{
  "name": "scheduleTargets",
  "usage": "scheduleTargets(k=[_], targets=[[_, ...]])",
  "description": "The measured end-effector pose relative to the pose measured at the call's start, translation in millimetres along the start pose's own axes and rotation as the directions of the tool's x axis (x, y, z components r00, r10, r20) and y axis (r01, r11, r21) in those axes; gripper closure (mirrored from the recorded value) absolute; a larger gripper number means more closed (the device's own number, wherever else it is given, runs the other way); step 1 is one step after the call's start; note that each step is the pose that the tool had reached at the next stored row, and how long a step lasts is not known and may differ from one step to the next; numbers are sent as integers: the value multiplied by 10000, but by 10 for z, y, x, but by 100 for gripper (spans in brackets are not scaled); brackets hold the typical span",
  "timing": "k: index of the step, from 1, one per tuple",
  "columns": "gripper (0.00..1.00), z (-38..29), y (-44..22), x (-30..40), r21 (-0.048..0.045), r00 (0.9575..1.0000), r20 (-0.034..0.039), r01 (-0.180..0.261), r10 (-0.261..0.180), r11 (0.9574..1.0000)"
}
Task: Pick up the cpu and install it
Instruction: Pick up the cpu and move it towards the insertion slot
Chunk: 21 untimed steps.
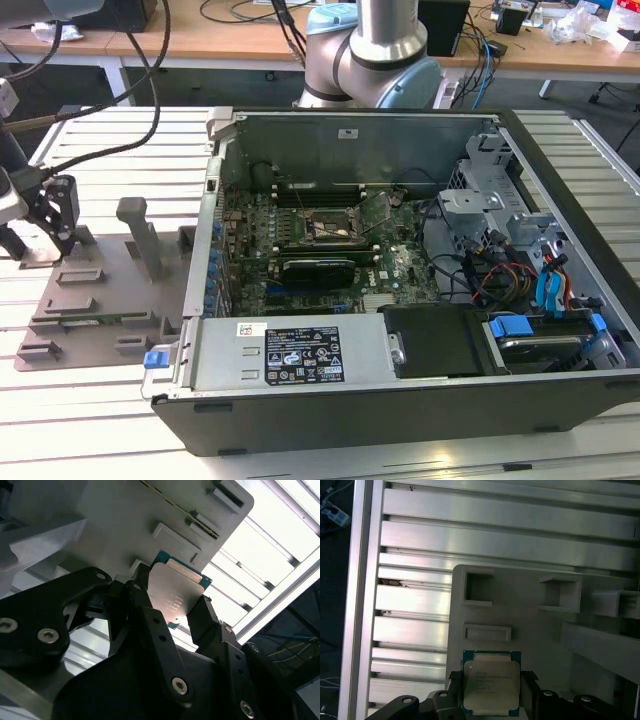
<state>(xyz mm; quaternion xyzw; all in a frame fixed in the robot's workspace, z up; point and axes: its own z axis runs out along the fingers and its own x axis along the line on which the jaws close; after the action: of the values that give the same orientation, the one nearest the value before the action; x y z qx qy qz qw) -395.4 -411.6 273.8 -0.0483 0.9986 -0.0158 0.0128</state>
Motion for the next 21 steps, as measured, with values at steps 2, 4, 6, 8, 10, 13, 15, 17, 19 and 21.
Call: scheduleTargets(k=[2,4,6,8,10,13,15,17,19,21], targets=[[45,-64,-2,-2,0,10000,0,0,0,10000],[45,-100,-3,-3,-1,10000,0,0,0,10000],[45,-123,-4,-3,0,10000,0,0,0,10000],[45,-165,-5,-4,0,10000,-1,0,0,10000],[45,-212,-7,-5,0,10000,0,0,0,10000],[45,-255,-8,-6,0,10000,1,0,0,10000],[45,-294,-10,-7,0,10000,0,0,0,10000],[45,-326,-11,-8,0,10000,0,0,0,10000],[45,-367,-12,-9,0,10000,0,0,0,10000],[45,-419,-14,-10,0,10000,0,0,0,10000]])
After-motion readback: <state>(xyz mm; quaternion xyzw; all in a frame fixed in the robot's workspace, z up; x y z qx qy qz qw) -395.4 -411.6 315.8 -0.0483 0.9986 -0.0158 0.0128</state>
